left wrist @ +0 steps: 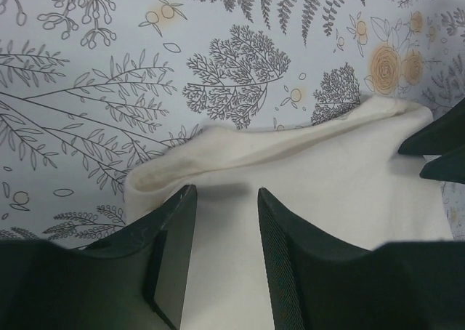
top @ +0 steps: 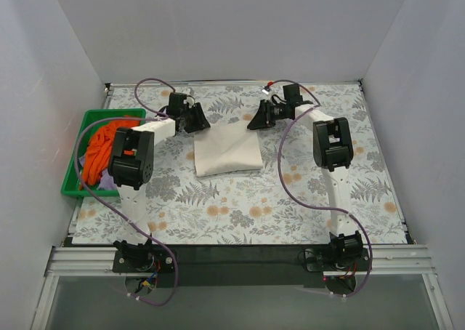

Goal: Fold and stack the t-shirts
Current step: Fold the tshirt

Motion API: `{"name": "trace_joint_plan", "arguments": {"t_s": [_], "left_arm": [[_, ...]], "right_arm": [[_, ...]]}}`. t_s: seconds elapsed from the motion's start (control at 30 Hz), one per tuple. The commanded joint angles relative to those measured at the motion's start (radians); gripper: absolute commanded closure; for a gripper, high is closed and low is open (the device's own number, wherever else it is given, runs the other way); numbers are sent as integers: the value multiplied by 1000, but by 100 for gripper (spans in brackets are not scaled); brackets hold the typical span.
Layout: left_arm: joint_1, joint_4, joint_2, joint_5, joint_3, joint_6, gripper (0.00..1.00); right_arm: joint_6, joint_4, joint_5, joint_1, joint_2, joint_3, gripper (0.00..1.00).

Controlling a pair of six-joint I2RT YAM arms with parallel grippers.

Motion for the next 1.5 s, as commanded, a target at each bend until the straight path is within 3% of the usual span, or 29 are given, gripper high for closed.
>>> {"name": "trace_joint_plan", "arguments": {"t_s": [0.0, 0.23, 0.37, 0.47, 0.53, 0.67, 0.8, 0.97, 1.27, 1.47], "left_arm": [[17, -6, -25, 21, 7, -10, 61], [6, -37, -241, 79, -67, -95, 55], [-35, -75, -378, 78, -136, -133, 54], [-72, -109, -450, 79, -200, -168, 54], [-107, -109, -479, 84, -260, -191, 55], [-191, -101, -444, 62, -312, -207, 55], [-259, -70, -363, 47, -349, -224, 57], [-265, -26, -320, 36, -429, -261, 62], [-265, -83, -546, -31, -432, -254, 60], [-265, -95, -639, -64, -505, -267, 61]], "right_arm": [[33, 41, 21, -26, -20, 39, 64], [80, 70, 58, -4, -289, -140, 64], [154, 96, 111, 68, -437, -263, 64], [303, 193, 142, 130, -520, -378, 64], [425, 347, 176, 167, -558, -487, 64], [492, 428, 248, 184, -539, -585, 64], [513, 532, 305, 169, -505, -784, 65], [518, 673, 300, 122, -486, -955, 65], [519, 686, 181, 112, -586, -962, 66], [571, 689, 150, 210, -644, -893, 66]]}}
